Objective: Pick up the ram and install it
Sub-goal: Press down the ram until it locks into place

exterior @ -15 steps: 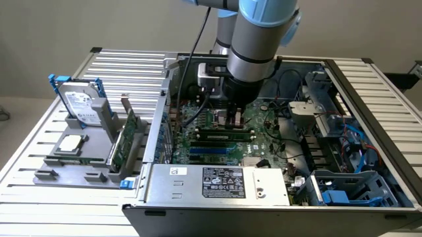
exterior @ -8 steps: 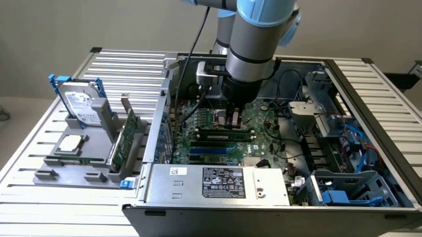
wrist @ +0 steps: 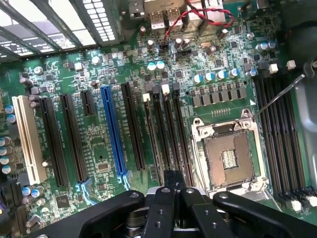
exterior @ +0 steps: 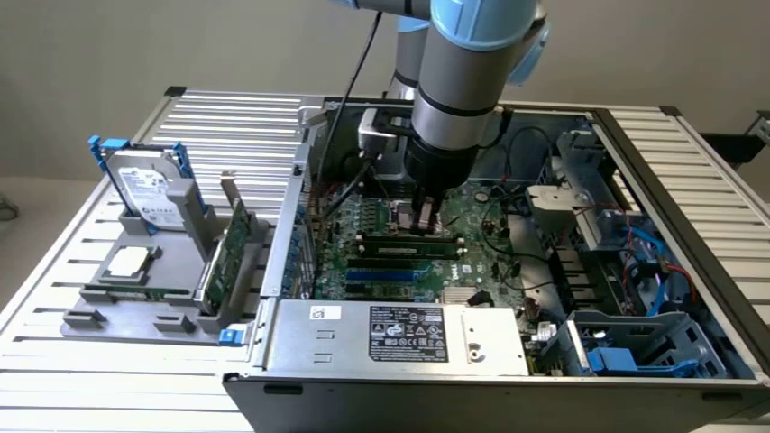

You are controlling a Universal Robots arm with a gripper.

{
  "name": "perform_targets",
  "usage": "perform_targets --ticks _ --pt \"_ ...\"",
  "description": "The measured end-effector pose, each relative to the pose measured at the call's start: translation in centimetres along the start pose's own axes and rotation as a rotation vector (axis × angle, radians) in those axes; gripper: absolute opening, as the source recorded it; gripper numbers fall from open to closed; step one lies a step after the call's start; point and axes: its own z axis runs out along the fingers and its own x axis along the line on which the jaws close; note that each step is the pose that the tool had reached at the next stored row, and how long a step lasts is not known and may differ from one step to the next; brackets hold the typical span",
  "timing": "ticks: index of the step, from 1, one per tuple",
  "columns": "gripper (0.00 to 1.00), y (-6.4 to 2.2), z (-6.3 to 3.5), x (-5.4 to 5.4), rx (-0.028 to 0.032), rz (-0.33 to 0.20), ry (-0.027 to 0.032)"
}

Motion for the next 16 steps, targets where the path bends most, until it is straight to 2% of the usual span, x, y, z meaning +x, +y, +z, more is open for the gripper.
perform_targets --ticks 5,11,16 --pt "0.11 0.07 0.01 0.02 0.0022 0.038 -0.0026" --pt "0.11 0.12 0.01 0.03 -0.0058 0.06 -0.0018" --pt "0.11 0.11 0.01 0.02 -0.0065 0.104 -0.0041"
